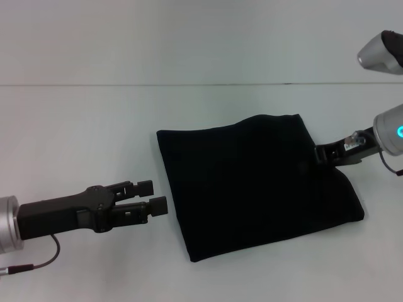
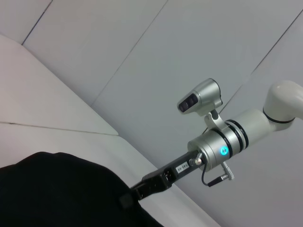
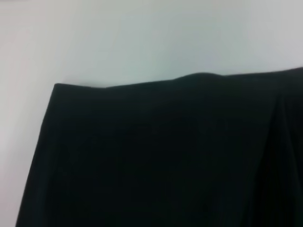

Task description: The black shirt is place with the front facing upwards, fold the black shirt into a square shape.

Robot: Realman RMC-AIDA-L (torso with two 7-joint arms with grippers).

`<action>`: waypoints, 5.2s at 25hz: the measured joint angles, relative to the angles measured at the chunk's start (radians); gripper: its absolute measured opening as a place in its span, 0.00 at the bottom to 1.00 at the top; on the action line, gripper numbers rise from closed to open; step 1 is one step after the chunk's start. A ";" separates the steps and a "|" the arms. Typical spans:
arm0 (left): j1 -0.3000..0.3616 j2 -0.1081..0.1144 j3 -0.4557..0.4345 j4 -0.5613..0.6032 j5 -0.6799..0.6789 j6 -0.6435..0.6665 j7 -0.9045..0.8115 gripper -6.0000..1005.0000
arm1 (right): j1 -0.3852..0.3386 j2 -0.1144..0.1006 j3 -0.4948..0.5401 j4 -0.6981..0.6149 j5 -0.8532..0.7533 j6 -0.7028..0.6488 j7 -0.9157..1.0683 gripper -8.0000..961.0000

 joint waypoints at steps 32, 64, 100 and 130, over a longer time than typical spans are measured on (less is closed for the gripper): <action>-0.006 0.000 -0.008 0.000 0.000 -0.007 -0.026 0.90 | -0.181 -0.004 0.203 -0.072 0.188 0.008 -0.205 0.11; -0.036 -0.028 -0.054 -0.004 0.000 -0.086 -0.205 0.90 | -0.400 0.111 0.279 -0.027 0.477 0.047 -1.101 0.96; -0.235 -0.070 0.161 -0.118 0.028 -0.686 -0.592 0.88 | -0.519 0.121 0.286 0.014 0.482 -0.264 -1.573 0.95; -0.289 -0.139 0.270 -0.130 0.028 -0.826 -0.634 0.81 | -0.521 0.119 0.292 0.032 0.484 -0.291 -1.620 0.95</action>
